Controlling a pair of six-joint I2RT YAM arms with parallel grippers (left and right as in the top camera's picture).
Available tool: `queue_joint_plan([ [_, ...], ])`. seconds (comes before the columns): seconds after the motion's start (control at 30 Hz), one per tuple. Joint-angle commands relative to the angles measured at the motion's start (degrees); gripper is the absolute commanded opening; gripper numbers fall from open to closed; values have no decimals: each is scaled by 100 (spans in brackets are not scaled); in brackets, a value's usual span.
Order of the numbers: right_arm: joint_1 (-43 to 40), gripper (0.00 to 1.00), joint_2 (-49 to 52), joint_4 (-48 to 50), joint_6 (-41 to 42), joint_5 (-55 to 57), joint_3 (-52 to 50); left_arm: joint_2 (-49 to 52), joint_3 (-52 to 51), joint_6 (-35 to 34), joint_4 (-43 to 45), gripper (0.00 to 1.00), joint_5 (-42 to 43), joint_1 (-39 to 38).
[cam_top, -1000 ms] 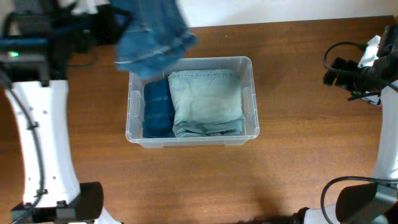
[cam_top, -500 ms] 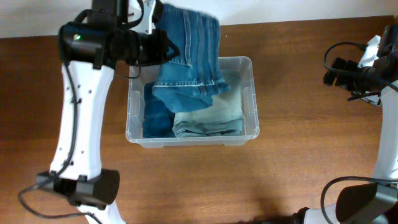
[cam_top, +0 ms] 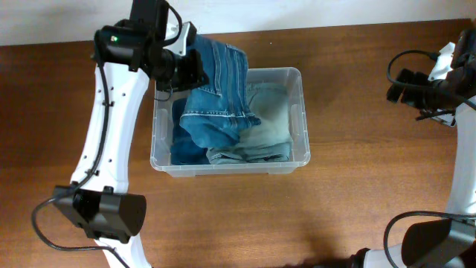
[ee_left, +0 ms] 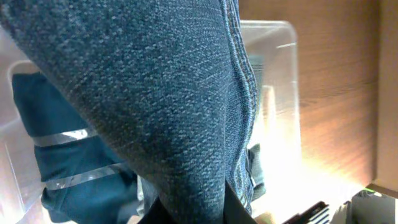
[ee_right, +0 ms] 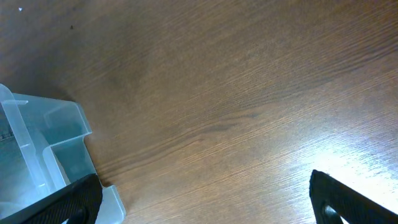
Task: Pack container
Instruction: 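Lower the dark-blue jeans into the bin's left side with the left gripper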
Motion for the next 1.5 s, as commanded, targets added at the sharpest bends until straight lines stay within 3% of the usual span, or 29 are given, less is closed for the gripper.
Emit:
queue_joint_plan([
  [0.0, -15, 98, -42, -4, -7, 7, 37, -146, -269, -33, 94, 1, -11, 48],
  [0.37, -15, 98, -42, -2, -7, 9, 37, -146, -1217, 0, 151, 1, -420, 85],
  [0.63, -15, 99, -44, -2, -7, 9, 37, -149, -1290, 15, -63, 1, -511, 85],
  [0.87, -15, 99, -42, -2, -7, 7, 37, -149, -1290, 35, -518, 0, -1482, 83],
  [1.07, -15, 99, -42, -2, -7, 9, 37, -149, -1322, 494, -664, 1, -1676, 83],
  [1.33, -15, 99, -44, -2, -7, 9, 37, -146, -1386, 505, -949, 1, -2594, 85],
  [1.4, -15, 99, -44, -2, -7, 9, 37, -146, -1386, 505, -984, 13, -2594, 85],
  [1.47, -15, 99, -42, -2, -7, 9, 37, -146, -1386, 505, -981, 66, -2594, 85],
])
